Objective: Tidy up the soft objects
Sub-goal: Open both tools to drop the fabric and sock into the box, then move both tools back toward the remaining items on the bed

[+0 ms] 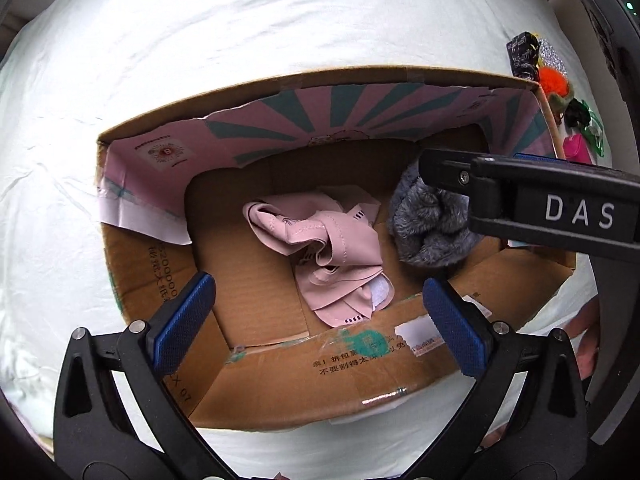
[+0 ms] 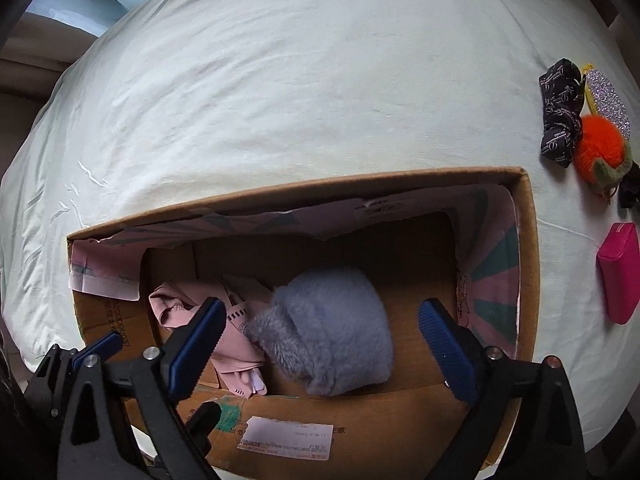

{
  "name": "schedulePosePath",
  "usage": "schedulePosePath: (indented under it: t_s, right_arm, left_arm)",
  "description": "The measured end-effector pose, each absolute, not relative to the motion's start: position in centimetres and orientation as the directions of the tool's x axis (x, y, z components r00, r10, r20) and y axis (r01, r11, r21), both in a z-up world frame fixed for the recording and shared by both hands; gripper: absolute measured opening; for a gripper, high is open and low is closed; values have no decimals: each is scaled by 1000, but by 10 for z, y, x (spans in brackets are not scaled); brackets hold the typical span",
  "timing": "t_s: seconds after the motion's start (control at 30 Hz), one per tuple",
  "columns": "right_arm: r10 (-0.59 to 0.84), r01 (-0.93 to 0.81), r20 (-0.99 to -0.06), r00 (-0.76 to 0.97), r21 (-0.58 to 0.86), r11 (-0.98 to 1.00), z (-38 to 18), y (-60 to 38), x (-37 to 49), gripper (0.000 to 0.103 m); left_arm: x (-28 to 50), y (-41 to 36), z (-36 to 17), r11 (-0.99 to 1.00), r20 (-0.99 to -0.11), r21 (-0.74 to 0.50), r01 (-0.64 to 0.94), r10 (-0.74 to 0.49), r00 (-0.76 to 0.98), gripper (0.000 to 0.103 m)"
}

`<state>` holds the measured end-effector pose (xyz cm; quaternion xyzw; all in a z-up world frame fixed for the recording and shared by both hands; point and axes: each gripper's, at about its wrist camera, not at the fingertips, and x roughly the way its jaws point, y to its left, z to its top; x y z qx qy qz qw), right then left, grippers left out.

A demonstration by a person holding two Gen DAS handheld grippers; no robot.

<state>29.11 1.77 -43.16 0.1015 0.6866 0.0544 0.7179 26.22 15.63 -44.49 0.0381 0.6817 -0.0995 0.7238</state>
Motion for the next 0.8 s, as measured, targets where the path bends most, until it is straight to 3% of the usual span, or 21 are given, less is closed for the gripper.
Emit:
schedulePosePath:
  t_s: [0.27,0.6,0.8]
  right_arm:
    - [236,54,-967,101,242,969,-402,20,278,96]
    - [193,11,-940,282,204,979,-306,12,230,96]
    - [134,-5,-890,436,146,989,-236,8,187,96]
  left_arm:
    - [246,154,-418,978,-990,-75,196,-97,105,103]
    - [206,184,-310,976,-939,-124,178,-173,298,103]
    - [175,195,-244,984,-883,-87,156,-149,444,103]
